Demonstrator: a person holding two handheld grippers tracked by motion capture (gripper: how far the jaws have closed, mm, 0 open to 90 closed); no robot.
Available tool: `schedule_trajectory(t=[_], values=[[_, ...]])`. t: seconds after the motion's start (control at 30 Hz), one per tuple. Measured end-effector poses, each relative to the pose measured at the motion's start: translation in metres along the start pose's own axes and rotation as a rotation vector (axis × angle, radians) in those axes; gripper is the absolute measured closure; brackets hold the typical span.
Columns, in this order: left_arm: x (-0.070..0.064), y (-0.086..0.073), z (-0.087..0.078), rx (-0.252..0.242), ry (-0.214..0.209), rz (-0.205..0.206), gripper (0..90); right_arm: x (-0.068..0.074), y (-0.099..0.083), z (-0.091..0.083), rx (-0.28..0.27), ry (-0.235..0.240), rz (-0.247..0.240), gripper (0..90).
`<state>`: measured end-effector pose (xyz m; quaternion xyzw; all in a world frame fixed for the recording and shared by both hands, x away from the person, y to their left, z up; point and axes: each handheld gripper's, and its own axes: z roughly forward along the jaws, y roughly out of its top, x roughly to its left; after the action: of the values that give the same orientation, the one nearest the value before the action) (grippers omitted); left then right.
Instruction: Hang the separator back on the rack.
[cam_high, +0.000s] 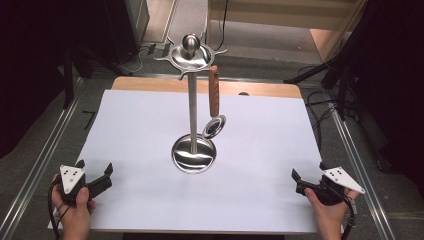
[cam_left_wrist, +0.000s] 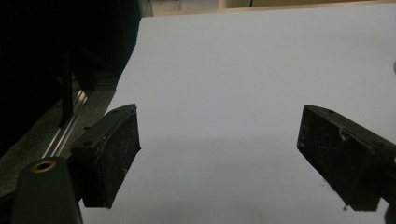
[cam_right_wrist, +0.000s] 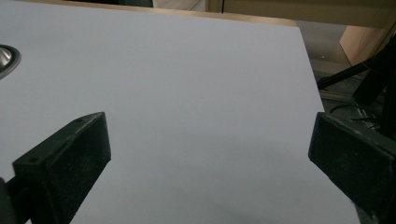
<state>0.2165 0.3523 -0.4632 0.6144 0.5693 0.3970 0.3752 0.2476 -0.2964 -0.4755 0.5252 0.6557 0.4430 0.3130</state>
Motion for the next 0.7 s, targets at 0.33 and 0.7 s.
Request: schedule_trajectory(t=[0.33, 0.7], values=[[0.0, 0.0, 0.0, 0.001, 0.001, -0.003, 14.2, -0.022, -0.007, -0.017, -0.005, -0.028, 0.023, 0.0], [0.0, 0.0, 0.0, -0.001, 0.003, -0.007, 14.2, -0.045, -0.019, -0.034, 0.009, -0.063, 0.039, 0.0]])
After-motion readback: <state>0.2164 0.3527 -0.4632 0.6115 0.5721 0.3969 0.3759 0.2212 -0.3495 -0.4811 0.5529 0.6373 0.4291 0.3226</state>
